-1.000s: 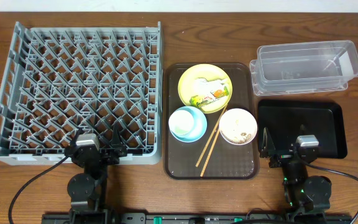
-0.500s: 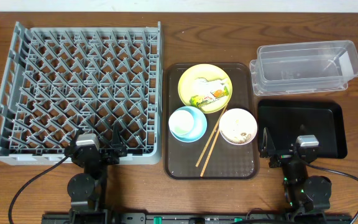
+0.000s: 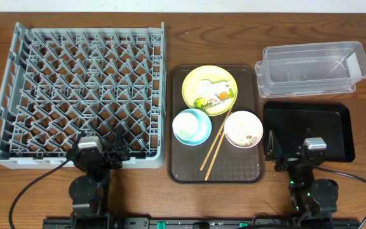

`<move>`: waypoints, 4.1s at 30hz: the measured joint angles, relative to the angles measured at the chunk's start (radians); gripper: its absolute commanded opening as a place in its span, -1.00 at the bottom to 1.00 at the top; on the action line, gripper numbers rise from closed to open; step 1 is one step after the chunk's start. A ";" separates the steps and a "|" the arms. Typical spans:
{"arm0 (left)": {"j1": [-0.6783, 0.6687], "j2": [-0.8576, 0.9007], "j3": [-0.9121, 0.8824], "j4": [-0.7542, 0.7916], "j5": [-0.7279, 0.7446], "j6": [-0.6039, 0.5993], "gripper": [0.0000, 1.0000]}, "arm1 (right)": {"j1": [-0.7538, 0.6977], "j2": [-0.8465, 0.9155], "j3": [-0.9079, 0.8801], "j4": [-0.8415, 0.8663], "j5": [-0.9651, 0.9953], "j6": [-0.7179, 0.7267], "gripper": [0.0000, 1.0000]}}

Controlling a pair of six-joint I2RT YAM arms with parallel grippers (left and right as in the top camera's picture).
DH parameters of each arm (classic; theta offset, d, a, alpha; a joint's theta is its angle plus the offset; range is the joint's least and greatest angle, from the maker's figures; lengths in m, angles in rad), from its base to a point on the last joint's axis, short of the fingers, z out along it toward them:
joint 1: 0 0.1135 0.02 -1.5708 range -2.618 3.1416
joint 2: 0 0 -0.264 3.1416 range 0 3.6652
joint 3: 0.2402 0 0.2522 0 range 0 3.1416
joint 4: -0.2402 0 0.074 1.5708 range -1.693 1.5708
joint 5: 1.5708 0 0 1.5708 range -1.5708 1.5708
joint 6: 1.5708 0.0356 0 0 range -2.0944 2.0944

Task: Sort waste into correct bins and load items into the dishwasher rack

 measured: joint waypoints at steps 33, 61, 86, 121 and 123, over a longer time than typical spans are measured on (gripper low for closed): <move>0.000 1.075 0.967 -0.923 0.110 -0.030 1.00 | 0.023 1.271 1.160 -0.764 -0.204 -0.107 0.98; 0.000 1.115 0.981 -0.933 0.113 -0.030 1.00 | 0.332 1.868 1.227 -0.225 -0.017 0.141 0.55; 0.000 1.115 0.981 -0.932 0.113 -0.030 1.00 | 0.248 1.646 1.229 -0.212 0.121 0.156 -0.93; 0.000 1.115 0.981 -0.932 0.113 -0.030 1.00 | 0.143 1.582 1.230 -0.483 -0.293 -0.561 0.86; 0.000 1.115 0.981 -0.932 0.113 -0.030 1.00 | 0.185 1.582 1.230 -0.495 -0.318 -0.682 0.85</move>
